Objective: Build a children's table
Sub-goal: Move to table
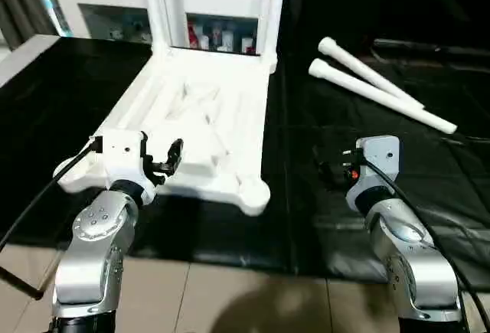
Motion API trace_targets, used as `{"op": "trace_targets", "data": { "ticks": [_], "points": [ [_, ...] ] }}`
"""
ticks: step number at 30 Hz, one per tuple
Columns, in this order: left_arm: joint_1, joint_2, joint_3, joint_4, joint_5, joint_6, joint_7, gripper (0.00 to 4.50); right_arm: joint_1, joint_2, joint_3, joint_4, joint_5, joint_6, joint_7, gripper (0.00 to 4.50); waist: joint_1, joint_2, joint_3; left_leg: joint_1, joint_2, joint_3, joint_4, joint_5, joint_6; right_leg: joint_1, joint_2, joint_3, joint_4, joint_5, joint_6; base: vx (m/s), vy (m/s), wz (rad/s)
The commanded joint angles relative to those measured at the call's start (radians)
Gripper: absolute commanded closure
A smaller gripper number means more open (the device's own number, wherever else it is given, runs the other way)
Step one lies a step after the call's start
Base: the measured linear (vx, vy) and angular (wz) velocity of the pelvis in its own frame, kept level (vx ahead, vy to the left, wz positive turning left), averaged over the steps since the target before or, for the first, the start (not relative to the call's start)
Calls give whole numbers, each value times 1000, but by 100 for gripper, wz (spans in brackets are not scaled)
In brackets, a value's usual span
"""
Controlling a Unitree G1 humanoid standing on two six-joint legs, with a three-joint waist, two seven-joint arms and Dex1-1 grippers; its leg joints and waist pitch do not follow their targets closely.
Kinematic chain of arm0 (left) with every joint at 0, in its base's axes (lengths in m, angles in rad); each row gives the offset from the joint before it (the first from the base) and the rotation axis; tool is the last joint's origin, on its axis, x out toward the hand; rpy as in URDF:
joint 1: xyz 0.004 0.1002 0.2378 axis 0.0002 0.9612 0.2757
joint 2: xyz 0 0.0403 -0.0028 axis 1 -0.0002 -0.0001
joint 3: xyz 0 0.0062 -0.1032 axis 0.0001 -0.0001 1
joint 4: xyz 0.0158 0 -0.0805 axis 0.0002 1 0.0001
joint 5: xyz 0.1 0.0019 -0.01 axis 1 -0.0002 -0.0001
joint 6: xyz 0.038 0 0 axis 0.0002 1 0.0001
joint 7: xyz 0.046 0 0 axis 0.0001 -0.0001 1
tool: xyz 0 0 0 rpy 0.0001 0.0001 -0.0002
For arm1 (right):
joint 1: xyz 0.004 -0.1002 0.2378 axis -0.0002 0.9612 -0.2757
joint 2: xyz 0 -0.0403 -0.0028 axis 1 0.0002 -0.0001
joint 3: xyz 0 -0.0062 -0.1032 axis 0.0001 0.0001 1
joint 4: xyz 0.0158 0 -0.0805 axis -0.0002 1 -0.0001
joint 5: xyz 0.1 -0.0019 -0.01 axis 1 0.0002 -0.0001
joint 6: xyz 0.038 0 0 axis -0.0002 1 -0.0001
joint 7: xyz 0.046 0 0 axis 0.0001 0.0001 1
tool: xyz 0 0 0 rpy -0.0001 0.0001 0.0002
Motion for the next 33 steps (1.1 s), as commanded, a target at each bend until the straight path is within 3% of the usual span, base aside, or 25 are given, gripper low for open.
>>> {"op": "trace_targets", "data": {
  "ticks": [1, 2, 3, 4, 5, 6, 7, 8, 9, 10, 11, 12, 13, 14, 15, 17, 21, 23, 25, 26, 27, 29, 31, 32, 33],
  "points": [
    [-10, 5, 0, 15, -5, -4, 3, 76, -12, -4, -3, -7, 4, -9, -1, 0, 3, 8, -79, -19, 38, -32, -48, 130, 180, 74, -72, 61, -31, 174, -29, 151, 26, 5],
    [-11, 5, 0, 16, -6, -5, 4, 76, -13, -2, -4, -6, 7, -9, -2, 0, -44, 25, -102, 133, 132, -126, -49, 306, 335, -64, -56, 10, 70, 154, 31, 173, -1, 5],
    [-11, 5, 0, 17, -7, -6, 5, 76, -15, -2, -2, -4, 7, -10, -1, 0, -76, 18, -108, 245, 236, -216, -32, 570, 506, -216, -104, 29, 144, -98, 108, 173, -1, 5],
    [-11, 4, -1, 17, -7, -6, 6, 76, -16, -3, -2, -3, 7, -10, -1, 0, -79, 7, -88, 180, 206, -174, -37, 671, 530, -245, -128, 58, 177, -25, 134, 109, -19, -2],
    [-12, 4, -1, 18, -7, -6, 6, 76, -16, -4, 0, -2, 6, -10, -1, 0, -80, 1, -84, 140, 162, -127, -49, 633, 513, -236, -117, 57, 173, 43, 130, 0, 0, 0],
    [-12, 3, -1, 18, -8, -6, 7, 76, -17, -4, 0, -1, 6, -10, -1, 0, -73, -23, -66, 75, 32, -16, -39, 368, 421, -183, -90, 56, 63, 210, 60, 0, 0, 0],
    [-12, 3, -1, 18, -8, -6, 7, 76, -17, -4, 0, -1, 6, -10, -1, 0, -74, -49, -67, 60, -18, 9, -33, 187, 367, -141, -93, 79, 8, 218, 53, 0, 0, 0],
    [-12, 3, -2, 18, -8, -6, 7, 76, -18, -6, 0, 0, 6, -10, -1, 0, -47, -92, -60, -4, -72, 17, 29, -95, 252, -55, -156, 167, -76, -174, 65, 75, -82, -1],
    [-11, 3, -3, 17, -8, -5, 7, 76, -18, -7, 0, 1, 6, -10, -1, 0, -35, -80, -68, -24, -68, -8, 94, -108, 206, -12, -228, 212, -91, -342, -1, 75, -82, -1],
    [-9, -1, -1, 16, -10, -6, 11, 76, -18, -7, -2, 3, 8, -9, -2, 0, -27, -70, -62, -46, -38, -40, 125, -61, 106, -2, -244, 218, -94, -486, -107, 56, -62, -7],
    [-8, -3, 0, 15, -12, -7, 14, 76, -18, -7, -3, 4, 8, -9, -2, 0, -35, -64, -49, -70, -19, -59, 119, -6, 50, 1, -244, 203, -86, -419, -177, 0, 0, 0],
    [-6, -4, -1, 15, -14, -10, 12, 76, -18, -8, -5, 4, 9, -9, -2, 0, -44, -43, -39, -67, 9, -66, 65, 61, 17, -27, -222, 162, -74, -282, -222, 0, 0, 0],
    [-4, -5, -2, 14, -15, -13, 12, 76, -19, -8, -7, 4, 11, -7, -1, 0, -51, -32, -40, -59, 18, -60, 17, 89, 10, -41, -182, 125, -60, -239, -211, 0, 0, 0],
    [-2, -4, -3, 15, -16, -15, 11, 76, -19, -8, -8, 4, 13, -6, -1, 0, -67, -5, -35, -69, 37, -62, -48, 71, 13, -57, -114, 83, -21, -121, -165, 0, 0, 0],
    [-1, -8, 1, 16, -19, -15, 14, 76, -20, -10, -9, 6, 15, -5, 0, 0, -75, -1, -58, -34, 56, -70, -31, 106, -5, -74, -105, 85, 6, 87, -158, 0, 0, 0],
    [1, 1, -5, 17, -10, -20, 14, 76, -24, -23, -4, 11, 13, -4, 8, 0, -70, -2, -73, -31, 46, -67, -16, 294, 6, -65, -114, 89, 19, 349, -193, 43, 62, -1],
    [0, 2, -9, 15, -5, -21, 16, 76, -29, -31, 1, 16, 10, -3, 14, 0, -69, -11, -52, -38, 50, -55, -48, -75, -5, -62, -131, 95, -15, 68, -207, 9, 14, 1],
    [-2, 3, -13, 16, -6, -21, 22, 76, -32, -32, 1, 21, 7, -3, 16, 0, -77, -9, -41, -26, 59, -61, -61, -261, -53, -77, -122, 92, -30, -118, -171, -28, -6, -1],
    [-2, 4, -14, 16, -6, -21, 23, 76, -35, -32, 0, 24, 4, -4, 17, 0, -92, 0, -40, -12, 82, -80, -72, -366, -91, -88, -99, 75, -34, -147, -143, -6, -29, 1],
    [-2, 3, -13, 16, -5, -21, 23, 76, -36, -33, 2, 26, 5, -4, 15, 0, -97, 3, -38, -37, 101, -134, -102, -400, -52, -69, -91, 40, -4, -91, -157, -25, -80, 16],
    [-2, 3, -14, 16, -4, -21, 23, 76, -37, -35, 4, 27, 5, -5, 14, 0, -109, 16, -46, -25, 123, -180, -121, -423, 18, -73, -89, 16, 18, -57, -188, -25, -80, 16],
    [-1, 2, -15, 17, -4, -22, 24, 76, -36, -38, 7, 28, 7, -5, 11, 0, -128, 16, -47, -31, 123, -225, -135, -354, 147, -74, -90, 6, 49, -59, -256, -9, -149, 40],
    [0, 2, -16, 17, -4, -24, 25, 76, -36, -39, 7, 29, 7, -6, 11, 0, -127, 4, -49, -58, 77, -230, -122, -284, 193, -62, -101, 7, 32, -97, -355, -14, -197, 46],
    [-1, 1, -17, 18, -4, -25, 26, 76, -36, -39, 7, 30, 7, -6, 11, 0, -112, -12, -57, -89, 24, -204, -79, -257, 134, -45, -117, 12, -10, -241, -380, -21, -245, 43],
    [-2, 1, -18, 19, -4, -25, 27, 76, -37, -39, 7, 32, 5, -6, 11, 0, -84, -51, -70, -87, -63, -76, 139, -162, 75, -53, -181, -13, -131, -429, -416, -21, -245, 43]
  ]
}}
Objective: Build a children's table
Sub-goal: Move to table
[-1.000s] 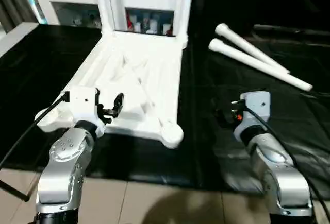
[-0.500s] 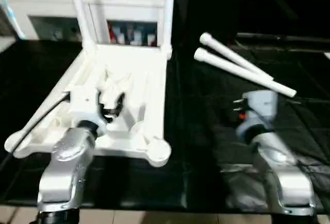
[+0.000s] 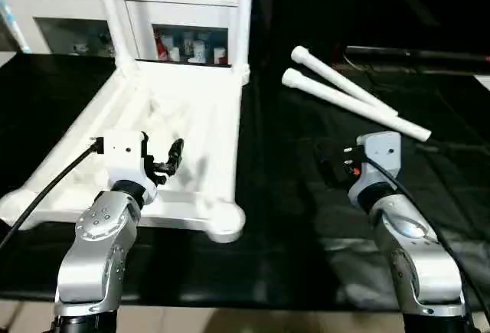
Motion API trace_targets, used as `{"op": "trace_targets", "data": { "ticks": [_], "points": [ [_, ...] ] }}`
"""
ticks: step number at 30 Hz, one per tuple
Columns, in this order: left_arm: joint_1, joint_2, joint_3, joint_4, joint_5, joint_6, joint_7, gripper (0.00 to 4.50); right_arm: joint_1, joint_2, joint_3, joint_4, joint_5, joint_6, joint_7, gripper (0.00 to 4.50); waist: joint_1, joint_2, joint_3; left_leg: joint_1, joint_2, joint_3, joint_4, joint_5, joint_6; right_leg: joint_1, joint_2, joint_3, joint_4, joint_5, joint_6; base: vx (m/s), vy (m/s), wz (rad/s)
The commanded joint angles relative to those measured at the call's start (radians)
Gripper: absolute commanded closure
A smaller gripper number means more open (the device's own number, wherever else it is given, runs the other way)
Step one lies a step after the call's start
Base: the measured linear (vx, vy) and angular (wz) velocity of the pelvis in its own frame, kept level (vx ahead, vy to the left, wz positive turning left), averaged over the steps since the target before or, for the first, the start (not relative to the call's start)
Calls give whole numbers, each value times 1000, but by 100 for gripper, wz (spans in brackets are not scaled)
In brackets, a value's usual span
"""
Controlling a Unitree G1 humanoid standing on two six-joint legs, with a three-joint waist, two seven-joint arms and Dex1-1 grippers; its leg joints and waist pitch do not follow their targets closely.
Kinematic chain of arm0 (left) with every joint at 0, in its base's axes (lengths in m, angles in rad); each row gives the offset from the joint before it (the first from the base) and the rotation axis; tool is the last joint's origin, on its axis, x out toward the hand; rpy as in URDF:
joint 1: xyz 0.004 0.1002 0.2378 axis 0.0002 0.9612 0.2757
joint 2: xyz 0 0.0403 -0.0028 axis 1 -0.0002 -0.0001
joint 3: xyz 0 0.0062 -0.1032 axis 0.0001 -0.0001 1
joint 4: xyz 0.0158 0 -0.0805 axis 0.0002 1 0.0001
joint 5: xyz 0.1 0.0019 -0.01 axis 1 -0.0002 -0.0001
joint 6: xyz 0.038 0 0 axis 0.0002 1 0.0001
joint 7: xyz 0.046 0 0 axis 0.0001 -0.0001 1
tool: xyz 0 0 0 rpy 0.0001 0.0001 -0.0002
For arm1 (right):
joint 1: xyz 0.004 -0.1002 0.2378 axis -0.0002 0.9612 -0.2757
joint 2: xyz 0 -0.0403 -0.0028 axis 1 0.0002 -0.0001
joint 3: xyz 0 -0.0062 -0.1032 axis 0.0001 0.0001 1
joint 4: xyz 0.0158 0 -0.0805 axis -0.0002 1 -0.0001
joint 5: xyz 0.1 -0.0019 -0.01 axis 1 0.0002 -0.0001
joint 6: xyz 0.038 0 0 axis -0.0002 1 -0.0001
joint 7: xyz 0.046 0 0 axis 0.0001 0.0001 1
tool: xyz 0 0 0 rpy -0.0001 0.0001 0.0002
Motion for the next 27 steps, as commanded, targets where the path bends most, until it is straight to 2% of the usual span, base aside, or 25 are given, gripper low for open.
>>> {"op": "trace_targets", "data": {
  "ticks": [1, 2, 4, 5, 6, 7, 8, 9, 10, 11, 12, 13, 14, 15, 16, 17, 18, 19, 20, 21, 22, 23, 25, 26, 27],
  "points": [
    [-6, 3, -9, 0, 4, -1, 7, 76, -16, -5, -5, 14, -1, 4, -6, 0, 35, -38, -65, -35, -48, 140, 171, -153, 123, 61, -155, 39, -211, -518, -335, 12, -252, 39],
    [-6, 3, -9, 0, 5, -2, 7, 76, -17, -5, -5, 15, -2, 3, -6, 0, 47, -28, -45, -49, -20, 162, 173, -139, 132, 59, -164, 26, -199, -482, -265, 6, -244, 40],
    [-6, 4, -10, 2, 3, -5, 9, 76, -21, -5, -5, 18, -3, 3, -4, 0, 53, -7, -57, -35, 27, 164, 98, -152, 161, 89, -175, 4, -196, -375, -163, 3, -238, 48],
    [-5, 4, -10, 2, 3, -5, 9, 76, -22, -6, -5, 19, -3, 3, -3, 0, 60, 44, -67, 0, 107, 113, -10, -104, 188, 110, -133, -50, -188, -254, -22, 18, -226, 67],
    [-5, 4, -11, 2, 4, -5, 9, 76, -24, -6, -5, 20, -2, 3, -3, 0, 34, 65, -74, 88, 339, -106, -124, -24, 376, -22, -54, -16, 75, -233, 104, 18, -226, 67],
    [-5, 4, -11, 2, 4, -6, 10, 76, -25, -6, -5, 21, -1, 3, -3, 0, 14, 42, -76, 112, 326, -121, -99, 101, 437, -95, -54, 37, 129, -264, 94, 30, -213, 71],
    [-6, 3, -11, 3, 4, -6, 10, 76, -26, -6, -5, 22, -1, 3, -3, 0, 15, 44, -65, 92, 229, -106, -70, 252, 520, -129, -40, 93, 170, -222, 33, 5, -222, 70],
    [-6, 3, -11, 3, 4, -6, 10, 76, -26, -7, -4, 22, 0, 3, -4, 0, 39, 48, -61, 72, 168, -98, -71, 352, 571, -131, -25, 127, 164, -171, 4, 5, -222, 70],
    [-6, 3, -12, 3, 4, -7, 10, 76, -26, -7, -4, 23, 0, 3, -4, 0, 31, 40, -67, 64, 128, -96, -72, 377, 570, -116, -18, 138, 137, -138, -25, -36, -269, 68],
    [-5, 3, -13, 3, 4, -8, 10, 76, -26, -7, -4, 23, 1, 2, -4, 0, 35, 22, -68, 49, 43, -90, -84, 322, 542, -72, -3, 143, 62, -85, -131, -48, -340, 62],
    [-5, 4, -15, 3, 3, -10, 11, 76, -26, -8, -4, 24, 1, 0, -5, 0, 54, 10, -54, -24, -36, -37, -49, 202, 514, -4, -50, 133, -32, -10, -374, -48, -340, 62],
    [-5, 4, -15, 3, 3, -10, 11, 76, -26, -8, -4, 24, 1, 0, -5, 0, 70, -23, -56, -65, -85, 27, 39, 110, 462, 37, -86, 143, -92, 16, -478, -60, -333, 62],
    [-4, 5, -17, 4, 2, -11, 10, 76, -25, -6, -5, 26, -1, -3, -6, 0, 97, -45, -67, -81, -65, 128, 203, -99, 288, 68, -152, 129, -142, -91, -511, -79, -301, 59],
    [-3, 6, -18, 4, 2, -12, 9, 76, -24, -5, -6, 26, -3, -5, -8, 0, 91, -48, -51, -78, -47, 148, 212, -154, 169, 49, -140, 108, -143, -182, -408, -79, -301, 59],
    [-3, 6, -18, 4, 1, -11, 8, 76, -23, -2, -8, 25, -1, -5, -11, 0, 89, -43, -38, -61, -23, 154, 208, -191, 149, 39, -177, 95, -152, -242, -371, -79, -311, 49],
    [-3, 7, -19, 4, 1, -11, 7, 76, -22, 1, -11, 25, 1, -6, -13, 0, 78, -42, -41, -24, -21, 170, 159, -307, 126, 55, -152, 150, -160, -311, -295, -67, -282, 25],
    [-2, 7, -19, 4, 1, -11, 6, 76, -20, 5, -16, 24, 4, -6, -17, 0, 76, -2, -46, 6, 21, 147, 80, -254, 150, 76, -143, 141, -186, -339, -181, -67, -282, 25],
    [-1, 9, -20, 3, 0, -11, 5, 76, -18, 9, -20, 23, 8, -4, -20, 0, 78, 24, -49, 41, 62, 133, 25, -207, 153, 70, -111, 115, -193, -305, -99, -67, -269, 15],
    [3, 12, -23, 1, -3, -10, -3, 76, -12, 11, -22, 17, 12, -2, -20, 0, 65, 74, -73, 126, 342, -52, -126, 4, 224, -24, -49, 45, 19, -196, 109, -77, -258, 14],
    [3, 13, -23, 1, -4, -10, -5, 76, -11, 11, -22, 16, 13, -2, -19, 0, 50, 53, -88, 143, 395, -71, -125, 168, 250, -86, -65, 52, 109, -226, 165, -77, -258, 14],
    [7, 16, -27, -1, -3, -10, -11, 76, -6, 11, -20, 12, 14, 0, -17, 0, 57, 53, -77, 117, 308, -8, -91, 396, 279, -136, -67, 85, 180, -176, 154, -58, -222, 1],
    [13, 19, -32, -5, -3, -11, -19, 76, 0, 11, -16, 5, 15, 2, -15, 0, 56, 41, -75, 85, 203, 53, -83, 553, 449, -130, -55, 115, 131, -19, 72, -66, -240, 2],
    [14, 20, -33, -7, -4, -10, -21, 76, 2, 11, -15, 2, 17, 4, -15, 0, 44, 7, -83, 62, 132, 89, -86, 444, 513, -79, -42, 127, 54, 96, -46, -65, -273, 0],
    [19, 17, -30, -9, -18, -6, -24, 76, 7, 14, -11, -4, 18, 7, -14, 0, 46, -34, -85, 19, 28, 132, -53, 202, 489, -26, -52, 131, -39, 146, -251, -57, -325, -9],
    [19, 17, -30, -9, -18, -6, -24, 76, 7, 14, -11, -4, 18, 7, -14, 0, 62, -57, -90, -27, -60, 175, 98, 16, 464, 18, -116, 179, -103, 135, -341, -57, -325, -9]
  ]
}}
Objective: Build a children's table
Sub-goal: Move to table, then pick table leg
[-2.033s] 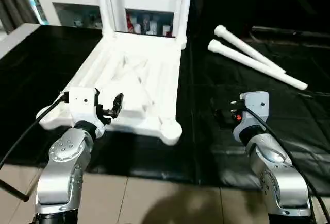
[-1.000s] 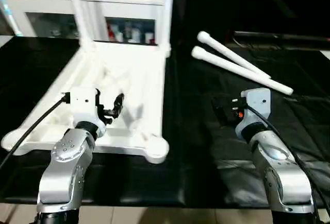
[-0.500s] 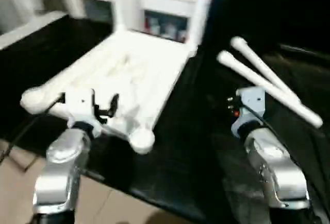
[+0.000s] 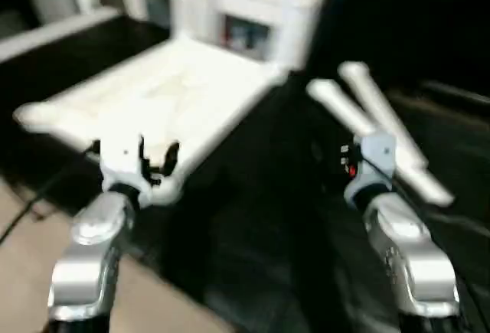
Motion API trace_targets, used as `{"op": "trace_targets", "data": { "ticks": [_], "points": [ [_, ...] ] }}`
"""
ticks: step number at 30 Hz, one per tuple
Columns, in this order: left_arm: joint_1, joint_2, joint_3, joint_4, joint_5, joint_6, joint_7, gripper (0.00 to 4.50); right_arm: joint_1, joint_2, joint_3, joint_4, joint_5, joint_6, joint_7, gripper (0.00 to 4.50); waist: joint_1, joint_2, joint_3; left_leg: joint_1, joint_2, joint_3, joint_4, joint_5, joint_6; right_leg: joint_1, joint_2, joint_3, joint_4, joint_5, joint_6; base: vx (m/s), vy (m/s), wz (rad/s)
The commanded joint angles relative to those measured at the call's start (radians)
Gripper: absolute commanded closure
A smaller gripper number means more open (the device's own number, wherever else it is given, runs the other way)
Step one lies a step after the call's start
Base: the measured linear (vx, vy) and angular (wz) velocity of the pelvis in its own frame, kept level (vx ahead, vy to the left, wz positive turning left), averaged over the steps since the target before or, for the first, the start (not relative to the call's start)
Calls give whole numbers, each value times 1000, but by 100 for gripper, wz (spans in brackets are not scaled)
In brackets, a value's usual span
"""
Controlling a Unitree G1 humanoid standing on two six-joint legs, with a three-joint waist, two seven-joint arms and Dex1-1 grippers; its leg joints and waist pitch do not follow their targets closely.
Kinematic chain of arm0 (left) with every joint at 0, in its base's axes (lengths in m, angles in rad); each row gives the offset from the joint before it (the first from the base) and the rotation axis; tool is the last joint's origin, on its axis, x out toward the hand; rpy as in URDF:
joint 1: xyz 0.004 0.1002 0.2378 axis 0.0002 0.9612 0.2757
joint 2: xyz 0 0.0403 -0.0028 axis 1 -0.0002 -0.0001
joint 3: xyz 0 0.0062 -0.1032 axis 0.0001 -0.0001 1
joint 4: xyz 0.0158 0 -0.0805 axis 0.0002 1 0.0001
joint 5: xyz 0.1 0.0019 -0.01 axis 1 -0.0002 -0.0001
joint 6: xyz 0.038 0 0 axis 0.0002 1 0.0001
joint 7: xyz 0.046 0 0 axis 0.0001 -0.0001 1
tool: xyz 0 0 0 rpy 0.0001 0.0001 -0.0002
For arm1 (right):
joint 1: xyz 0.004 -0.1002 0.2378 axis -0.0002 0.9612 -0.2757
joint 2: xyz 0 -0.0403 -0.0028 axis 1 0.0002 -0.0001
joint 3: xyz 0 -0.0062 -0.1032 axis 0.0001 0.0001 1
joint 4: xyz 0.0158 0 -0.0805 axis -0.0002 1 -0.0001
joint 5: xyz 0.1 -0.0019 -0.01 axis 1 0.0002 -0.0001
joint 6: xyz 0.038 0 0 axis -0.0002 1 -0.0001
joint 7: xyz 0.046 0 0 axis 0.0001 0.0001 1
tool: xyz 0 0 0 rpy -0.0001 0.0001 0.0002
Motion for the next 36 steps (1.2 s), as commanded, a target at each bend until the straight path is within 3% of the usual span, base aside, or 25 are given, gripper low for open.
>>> {"op": "trace_targets", "data": {
  "ticks": [1, 2, 3, 4, 5, 6, 7, 8, 9, 10, 11, 12, 13, 14, 15, 16, 17, 18, 19, 21, 24, 28, 29, 31, 36],
  "points": [
    [-2, 2, -20, -15, -19, 2, -11, 76, 2, -4, -15, -22, 8, 8, 3, 0, 24, -22, -53, -18, -115, 56, 106, -101, 115, 87, -81, 62, -190, -19, -448, -71, -334, -9],
    [-2, 4, -19, -17, -21, 4, -12, 76, 3, -2, -14, -25, 9, 10, 4, 0, 25, -19, -43, -44, -106, 34, 73, -57, -20, 103, -90, 59, -166, -23, -285, -72, -314, -13],
    [-1, 6, -20, -17, -21, 5, -14, 76, 3, -1, -13, -27, 12, 11, 5, 0, 16, -13, -27, -22, -94, 18, 32, -26, -77, 89, -105, 54, -193, -143, -111, -72, -314, -13],
    [0, 7, -21, -18, -22, 5, -14, 76, 4, 0, -12, -29, 14, 13, 6, 0, 18, 5, -19, -3, -75, 3, 1, -35, -71, 84, -126, 64, -210, -254, -57, -87, -239, -7],
    [0, 7, -20, -18, -23, 6, -15, 76, 4, -1, -9, -30, 14, 13, 7, 0, 10, 26, -5, 9, -39, -19, -44, -63, -20, 85, -143, 75, -251, -513, 43, -109, -191, -16],
    [0, 8, -20, -18, -24, 6, -16, 76, 4, -2, -6, -31, 17, 15, 9, 0, 0, 29, 1, -7, -29, -31, -79, -81, -17, 97, -108, 43, -238, -606, 87, -109, -191, -16],
    [-1, 9, -20, -18, -24, 7, -16, 76, 4, 0, -6, -33, 22, 13, 11, 0, -11, 46, -11, 25, 14, -40, -133, -168, -30, 93, -38, -47, -255, -621, 164, -109, -165, -19],
    [-2, 9, -19, -17, -24, 7, -16, 76, 4, 1, -5, -33, 23, 13, 11, 0, -15, 57, -16, 38, 48, -53, -152, -216, -24, 105, -37, -59, -243, -546, 146, -83, -129, 1],
    [-3, 9, -18, -16, -24, 8, -16, 76, 3, 1, -4, -34, 25, 14, 11, 0, -12, 76, -10, 31, 149, -95, -219, -294, 21, 135, -38, -31, -133, -280, 83, -83, -129, 1],
    [-4, 8, -17, -16, -23, 9, -17, 76, 2, 0, -4, -34, 25, 15, 10, 0, -9, 80, 1, 30, 181, -99, -256, -361, 27, 130, -38, -13, -59, -158, 46, -90, -136, 16],
    [-4, 7, -16, -16, -23, 10, -17, 76, 0, -1, -4, -33, 26, 16, 10, 0, 4, 66, 17, 51, 141, -43, -269, -467, -10, 86, -33, 15, -50, -68, -7, -55, -166, 22],
    [-5, 7, -16, -16, -23, 11, -16, 76, -2, -1, -6, -31, 28, 17, 9, 0, 2, 15, 25, 59, -2, 8, -154, -386, -97, 58, -60, 51, -194, -531, 67, -55, -166, 22],
    [-5, 6, -15, -16, -23, 11, -16, 76, -3, -1, -7, -31, 28, 17, 9, 0, 11, 1, 25, 76, -48, 36, -53, -230, -113, 22, -76, 44, -255, -864, 150, -74, -147, 9],
    [-6, 9, -17, -15, -28, 12, -12, 76, -5, 1, -10, -29, 29, 20, 10, 0, 16, -4, 14, 40, -50, 29, -23, -47, -92, 46, -103, 83, -265, -1057, 183, -53, -106, -11],
    [-6, 10, -17, -14, -29, 12, -12, 76, -5, 1, -11, -29, 29, 20, 11, 0, 39, 8, 4, 5, -38, 14, -80, 0, -97, 86, -82, 72, -230, -887, 178, -53, -106, -11],
    [-7, 13, -19, -14, -33, 12, -10, 76, -7, 1, -12, -28, 28, 22, 12, 0, 48, 24, -9, 17, -26, 13, -116, 19, -98, 86, -58, 58, -217, -754, 155, 0, -64, -6],
    [-7, 13, -19, -14, -33, 12, -10, 76, -7, 0, -12, -28, 29, 22, 12, 0, 41, 29, -7, 27, -11, 9, -145, -13, -92, 75, -12, 23, -202, -563, 124, 0, 0, 0],
    [-7, 13, -19, -14, -33, 12, -10, 76, -7, 0, -12, -28, 29, 22, 12, 0, 38, 39, -9, 39, 7, 2, -159, -36, -100, 75, -10, 16, -192, -477, 84, 0, 0, 0],
    [-8, 14, -20, -14, -33, 15, -11, 76, -9, 2, -18, -30, 38, 27, 10, 0, 27, 55, -1, 43, 37, -6, -184, -131, -95, 79, -13, 15, -189, -339, -18, 0, 0, 0],
    [-8, 16, -21, -14, -33, 17, -13, 76, -11, 2, -21, -34, 45, 31, 9, 0, 18, 52, 4, 47, 31, -2, -185, -227, -109, 83, -21, 8, -205, -421, -43, 0, 0, 0],
    [-8, 25, -30, -15, -29, 20, -25, 76, -19, -9, -22, -27, 40, 36, 9, 0, 17, 51, 6, 48, 27, 1, -184, -236, -113, 80, -26, 10, -213, -457, -40, 0, 0, 0],
    [-1, 74, -83, -28, -51, 51, -117, 76, -59, -45, -63, 16, 48, 48, 19, 0, 19, 52, -2, 39, 38, -4, -193, -173, -111, 93, -30, 19, -193, -319, -73, 0, 0, 0],
    [6, 101, -112, -36, -58, 59, -165, 76, -75, -61, -81, 36, 55, 56, 25, 0, 22, 52, -3, 40, 35, 3, -189, -147, -108, 92, -31, 24, -188, -285, -95, 0, 0, 0],
    [14, 129, -139, -51, -70, 59, -220, 76, -93, -91, -92, 64, 46, 60, 31, 0, 24, 52, -4, 43, 35, 10, -186, -130, -104, 89, -32, 28, -189, -277, -108, 0, 0, 0],
    [6, 242, -209, -86, -127, 83, -419, 76, -197, -248, -117, 236, 57, 103, 145, 0, 29, 50, -10, 33, 25, 20, -174, -26, -77, 103, -31, 27, -176, -203, -150, 0, 0, 0]
  ]
}}
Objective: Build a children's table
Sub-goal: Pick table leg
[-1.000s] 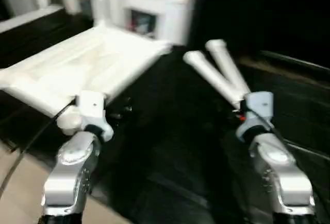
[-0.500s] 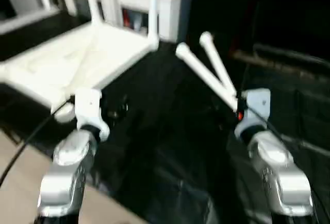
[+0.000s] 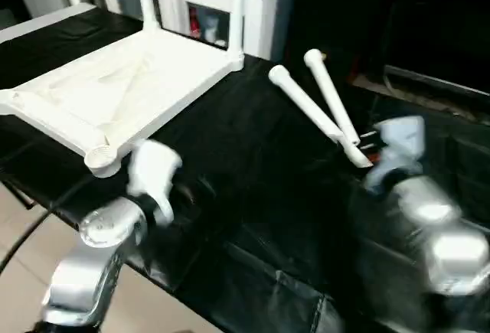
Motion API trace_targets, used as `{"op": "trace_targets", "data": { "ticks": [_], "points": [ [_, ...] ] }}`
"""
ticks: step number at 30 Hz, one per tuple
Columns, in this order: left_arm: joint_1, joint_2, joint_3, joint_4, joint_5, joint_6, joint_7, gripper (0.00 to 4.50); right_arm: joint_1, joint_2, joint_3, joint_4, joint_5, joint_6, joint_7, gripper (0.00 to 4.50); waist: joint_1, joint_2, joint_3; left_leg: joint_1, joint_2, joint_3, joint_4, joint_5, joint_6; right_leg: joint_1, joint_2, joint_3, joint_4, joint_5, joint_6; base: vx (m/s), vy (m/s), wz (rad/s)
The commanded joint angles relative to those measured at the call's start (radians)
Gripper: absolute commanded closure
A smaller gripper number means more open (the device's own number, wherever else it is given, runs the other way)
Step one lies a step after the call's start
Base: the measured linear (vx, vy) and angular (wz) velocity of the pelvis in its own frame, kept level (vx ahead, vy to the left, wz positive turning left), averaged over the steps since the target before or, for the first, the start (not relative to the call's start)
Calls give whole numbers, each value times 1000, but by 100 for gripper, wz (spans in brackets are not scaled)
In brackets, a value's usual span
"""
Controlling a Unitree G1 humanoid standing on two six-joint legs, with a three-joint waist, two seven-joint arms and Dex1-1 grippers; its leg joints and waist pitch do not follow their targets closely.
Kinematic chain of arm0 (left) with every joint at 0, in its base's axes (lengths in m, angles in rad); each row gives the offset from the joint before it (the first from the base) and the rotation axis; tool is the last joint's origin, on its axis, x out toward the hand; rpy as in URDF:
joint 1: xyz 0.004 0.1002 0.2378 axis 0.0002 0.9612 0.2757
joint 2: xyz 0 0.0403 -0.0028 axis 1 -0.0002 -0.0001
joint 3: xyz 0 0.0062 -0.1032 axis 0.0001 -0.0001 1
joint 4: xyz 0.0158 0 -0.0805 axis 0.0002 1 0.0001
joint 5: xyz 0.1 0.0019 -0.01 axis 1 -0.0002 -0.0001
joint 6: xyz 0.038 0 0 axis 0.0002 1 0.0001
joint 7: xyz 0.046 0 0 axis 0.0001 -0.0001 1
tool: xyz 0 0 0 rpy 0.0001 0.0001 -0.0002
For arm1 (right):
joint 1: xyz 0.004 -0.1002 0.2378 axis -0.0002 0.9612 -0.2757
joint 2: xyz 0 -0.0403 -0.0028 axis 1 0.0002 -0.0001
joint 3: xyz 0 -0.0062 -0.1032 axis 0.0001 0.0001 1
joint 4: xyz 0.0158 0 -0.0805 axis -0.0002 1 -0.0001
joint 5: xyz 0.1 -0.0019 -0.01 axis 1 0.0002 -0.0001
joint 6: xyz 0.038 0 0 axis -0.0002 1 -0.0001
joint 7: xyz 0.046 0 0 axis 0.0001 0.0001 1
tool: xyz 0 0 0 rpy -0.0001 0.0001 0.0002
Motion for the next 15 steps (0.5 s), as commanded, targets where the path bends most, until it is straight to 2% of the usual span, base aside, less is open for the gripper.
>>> {"op": "trace_targets", "data": {
  "ticks": [1, 3, 6, 7, 8, 10, 11, 13, 15],
  "points": [
    [-24, 28, -15, -13, -19, 21, -60, 76, -33, -43, -2, 63, 30, 40, 88, 0, -4, 4, -55, -8, 62, -17, -73, -83, 67, 55, -114, 76, -77, -263, -111, 0, 0, 0],
    [-54, 48, -17, -3, -45, 36, -103, 76, -77, -99, 25, 184, 47, 8, 223, 0, -3, 5, -54, -10, 61, -15, -70, -76, 86, 56, -114, 72, -82, -289, -113, 0, 0, 0],
    [-67, 53, -18, -1, -59, 50, -123, 76, -97, -127, 50, 260, 30, -42, 283, 0, -3, 2, -53, -9, 61, -13, -66, -79, 93, 55, -113, 67, -89, -333, -120, 0, 0, 0],
    [-72, 71, -29, -5, -69, 55, -149, 76, -142, -146, 65, 382, 6, -85, 298, 0, -3, 1, -54, -10, 62, -13, -66, -77, 94, 55, -114, 67, -89, -334, -121, 0, 0, 0],
    [-73, 77, -33, -9, -73, 57, -160, 76, -171, -151, 67, 450, -7, -117, 298, 0, -7, 3, -56, -10, 63, -15, -66, -81, 89, 54, -116, 63, -86, -346, -133, 0, 0, 0],
    [-76, 86, -38, -13, -84, 62, -175, 76, -211, -153, 64, 538, -18, -149, 311, 0, -7, 1, -54, -4, 63, -11, -63, -87, 87, 48, -112, 65, -89, -350, -137, 0, 0, 0],
    [-77, 89, -38, -16, -88, 65, -181, 76, -231, -152, 61, 577, -13, -154, 328, 0, -5, 2, -54, -7, 62, -11, -64, -91, 86, 52, -111, 63, -89, -359, -139, 0, 0, 0],
    [-78, 91, -38, -20, -92, 71, -185, 76, -253, -151, 59, 620, -9, -162, 346, 0, -4, 0, -56, -6, 66, -12, -64, -87, 89, 53, -112, 63, -84, -351, -139, 0, 0, 0],
    [-81, 95, -38, -29, -102, 85, -194, 76, -326, -152, 83, 782, -43, -236, 341, 0, -5, -5, -58, -7, 67, -11, -62, -78, 90, 51, -114, 62, -82, -334, -156, 0, 0, 0]
  ]
}}
